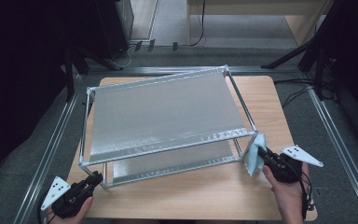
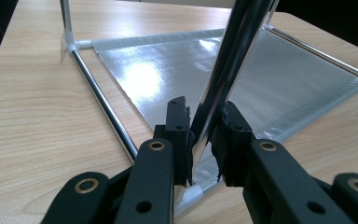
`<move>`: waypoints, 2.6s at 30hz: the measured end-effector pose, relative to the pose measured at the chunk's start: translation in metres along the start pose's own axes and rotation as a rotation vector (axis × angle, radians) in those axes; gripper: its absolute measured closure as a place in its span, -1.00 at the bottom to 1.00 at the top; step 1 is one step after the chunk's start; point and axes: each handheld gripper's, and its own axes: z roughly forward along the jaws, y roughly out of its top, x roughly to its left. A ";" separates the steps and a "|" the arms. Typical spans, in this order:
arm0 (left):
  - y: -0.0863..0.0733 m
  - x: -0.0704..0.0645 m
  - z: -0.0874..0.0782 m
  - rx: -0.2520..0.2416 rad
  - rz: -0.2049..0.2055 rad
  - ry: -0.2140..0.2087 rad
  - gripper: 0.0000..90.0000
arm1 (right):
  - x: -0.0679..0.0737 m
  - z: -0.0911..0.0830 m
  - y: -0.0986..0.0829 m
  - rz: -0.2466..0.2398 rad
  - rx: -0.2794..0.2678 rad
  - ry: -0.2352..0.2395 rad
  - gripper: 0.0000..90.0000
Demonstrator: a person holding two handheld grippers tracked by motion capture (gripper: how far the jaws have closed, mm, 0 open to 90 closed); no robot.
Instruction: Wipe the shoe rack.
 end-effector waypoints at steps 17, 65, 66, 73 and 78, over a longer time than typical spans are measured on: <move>0.000 -0.001 0.001 0.000 0.005 -0.002 0.72 | 0.016 0.008 -0.012 -0.051 0.060 0.035 0.78; 0.000 -0.004 0.005 0.002 0.017 -0.020 0.73 | 0.050 0.001 0.004 -0.083 -0.094 0.075 0.68; 0.000 -0.004 0.005 0.003 0.017 -0.021 0.72 | 0.050 0.005 0.001 -0.084 -0.072 0.079 0.68; 0.000 -0.004 0.005 0.004 0.021 -0.025 0.73 | 0.055 0.047 -0.031 -0.088 0.151 0.107 0.72; 0.000 -0.006 0.006 -0.001 0.024 -0.031 0.73 | 0.083 0.058 -0.032 -0.179 0.124 0.127 0.72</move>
